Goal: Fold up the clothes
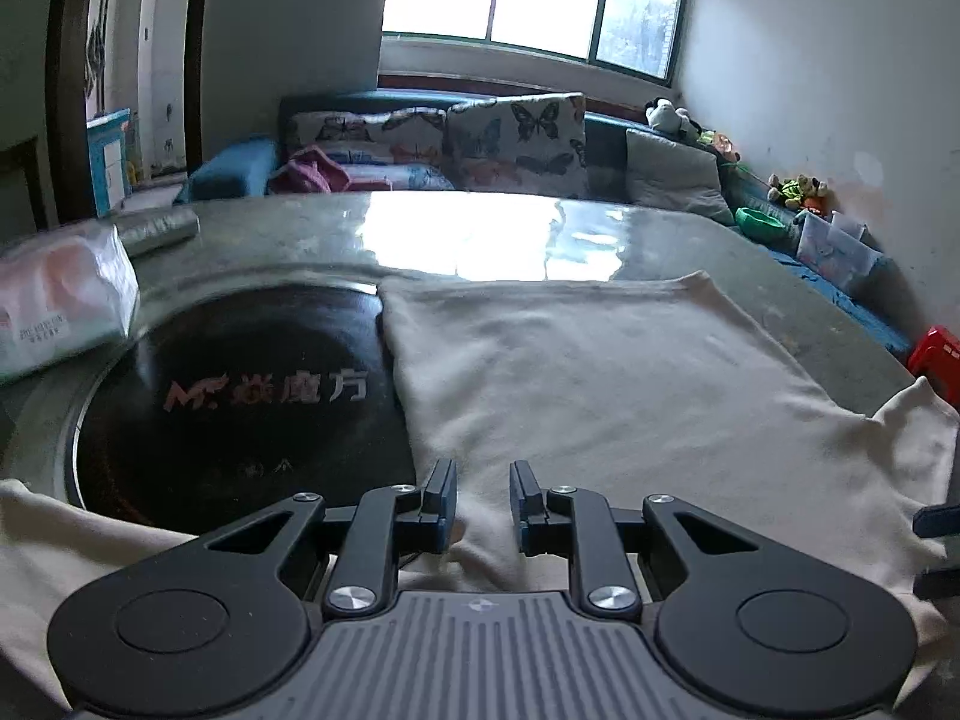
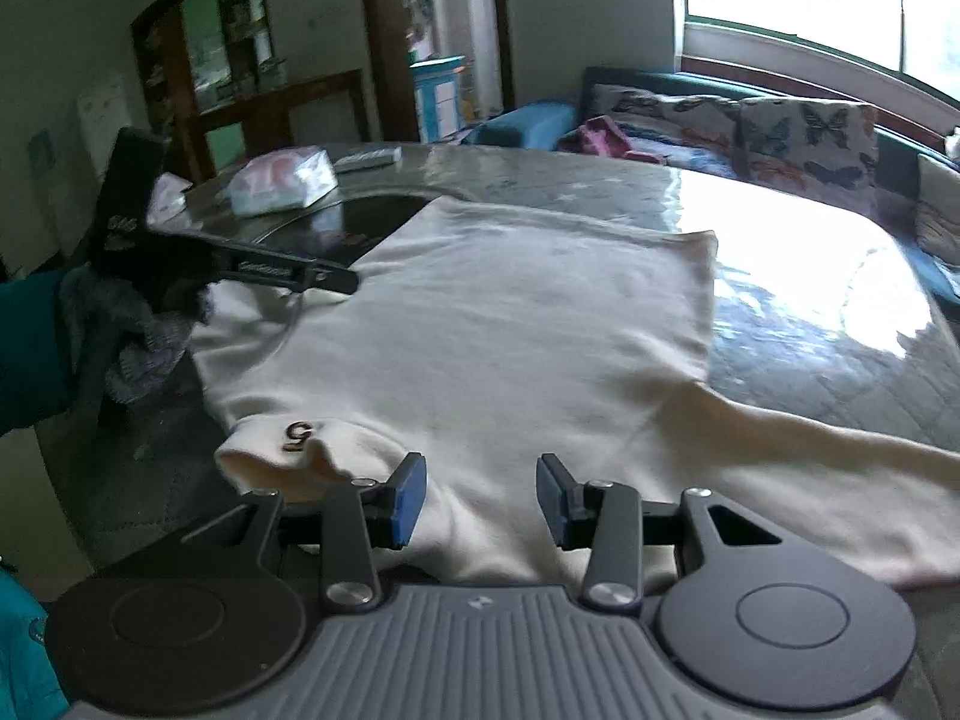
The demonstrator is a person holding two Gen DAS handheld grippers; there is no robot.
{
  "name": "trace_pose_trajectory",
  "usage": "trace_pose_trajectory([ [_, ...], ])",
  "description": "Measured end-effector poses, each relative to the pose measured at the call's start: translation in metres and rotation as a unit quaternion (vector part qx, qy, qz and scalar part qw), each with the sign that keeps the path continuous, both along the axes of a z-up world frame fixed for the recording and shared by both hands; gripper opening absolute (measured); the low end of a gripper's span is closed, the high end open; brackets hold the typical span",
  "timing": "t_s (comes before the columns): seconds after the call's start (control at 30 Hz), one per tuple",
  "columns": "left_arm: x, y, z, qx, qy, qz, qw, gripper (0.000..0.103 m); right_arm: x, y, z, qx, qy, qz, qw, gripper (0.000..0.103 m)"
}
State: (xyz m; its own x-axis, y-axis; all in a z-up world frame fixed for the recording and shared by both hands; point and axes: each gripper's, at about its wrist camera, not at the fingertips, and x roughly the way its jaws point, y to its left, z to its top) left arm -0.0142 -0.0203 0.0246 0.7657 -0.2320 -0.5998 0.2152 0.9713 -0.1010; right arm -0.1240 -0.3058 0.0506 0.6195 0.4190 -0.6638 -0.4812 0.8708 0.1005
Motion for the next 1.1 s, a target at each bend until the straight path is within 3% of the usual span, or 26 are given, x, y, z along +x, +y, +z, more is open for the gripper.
trace_pose_trajectory([
  [0.3, -0.043, -0.049, 0.012, 0.023, -0.033, -0.086, 0.9955, 0.022, -0.01, -0.015, -0.014, -0.011, 0.024, -0.024, 0.999, 0.041],
  [0.57, -0.07, -0.084, -0.002, 0.055, -0.037, -0.149, 0.9866, 0.022, -0.01, -0.027, -0.006, 0.011, 0.001, -0.046, 0.999, 0.041],
  [0.77, -0.079, -0.088, -0.009, 0.064, -0.033, -0.164, 0.9839, 0.022, -0.001, -0.033, -0.018, 0.007, 0.016, -0.061, 0.998, 0.041],
  [0.97, -0.078, -0.088, -0.007, 0.071, -0.035, -0.169, 0.9824, 0.023, -0.007, -0.045, -0.009, 0.019, 0.0, -0.073, 0.997, 0.041],
  [1.1, -0.074, -0.091, 0.001, 0.071, -0.044, -0.168, 0.9823, 0.023, -0.004, -0.06, -0.007, 0.015, -0.012, -0.111, 0.994, 0.041],
])
